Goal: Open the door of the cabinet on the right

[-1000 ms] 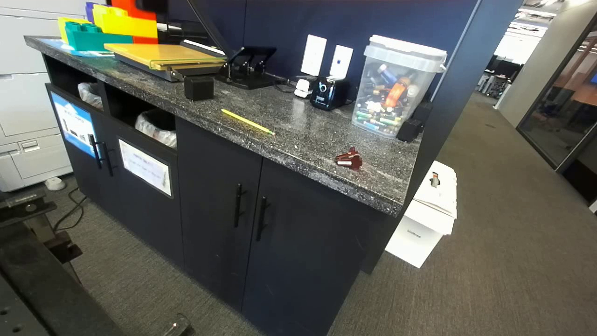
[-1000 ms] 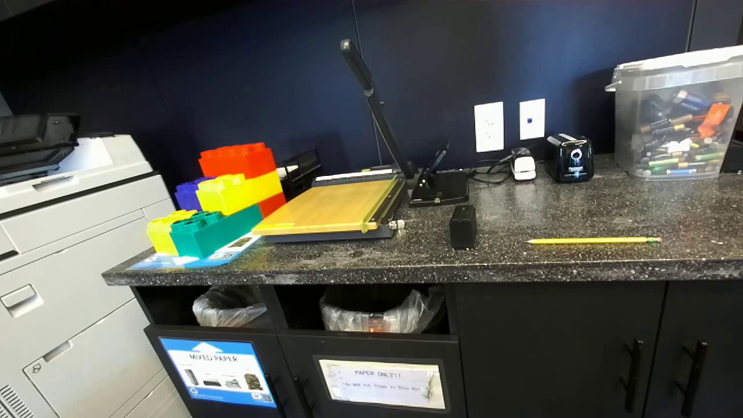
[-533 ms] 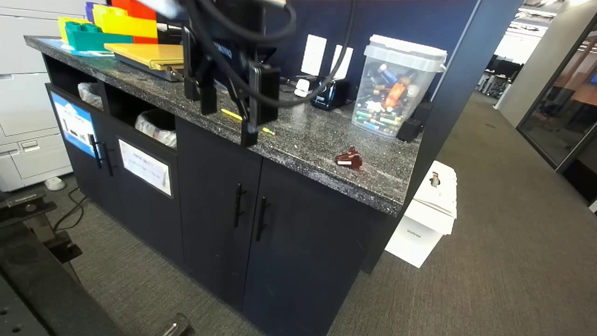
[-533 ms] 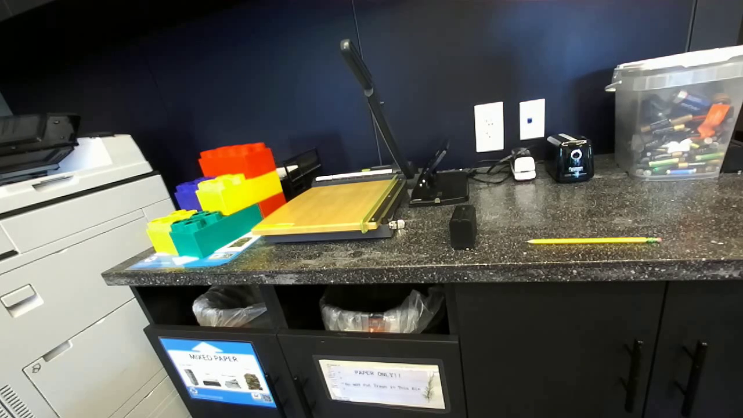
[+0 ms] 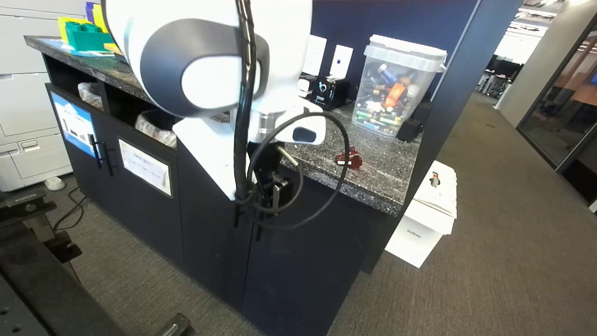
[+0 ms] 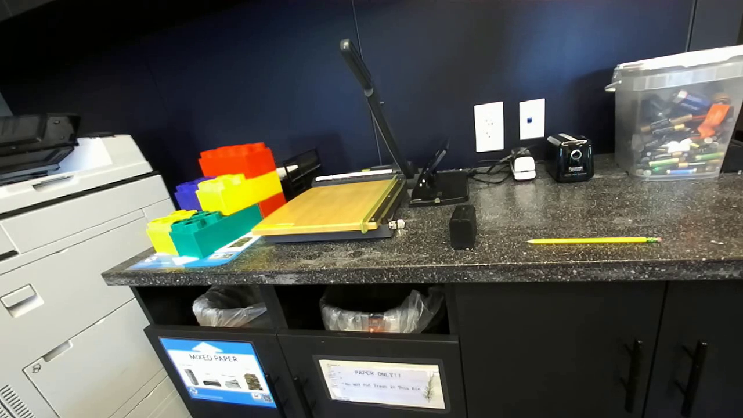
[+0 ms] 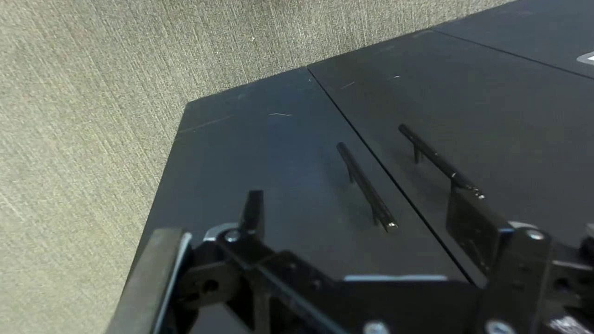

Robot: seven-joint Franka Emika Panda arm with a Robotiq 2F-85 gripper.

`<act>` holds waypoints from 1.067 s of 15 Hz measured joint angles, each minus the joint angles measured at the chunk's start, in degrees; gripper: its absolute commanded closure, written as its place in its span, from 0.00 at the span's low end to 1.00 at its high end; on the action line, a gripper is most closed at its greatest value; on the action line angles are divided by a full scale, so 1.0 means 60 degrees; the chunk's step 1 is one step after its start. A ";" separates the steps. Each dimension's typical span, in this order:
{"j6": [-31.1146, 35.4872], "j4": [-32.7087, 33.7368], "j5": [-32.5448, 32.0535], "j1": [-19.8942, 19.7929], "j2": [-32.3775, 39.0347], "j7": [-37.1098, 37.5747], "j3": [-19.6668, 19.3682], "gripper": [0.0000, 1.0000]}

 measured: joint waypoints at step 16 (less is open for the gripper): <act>0.2487 0.3331 -0.1507 0.0528 0.4167 0.0466 -0.0124 0.00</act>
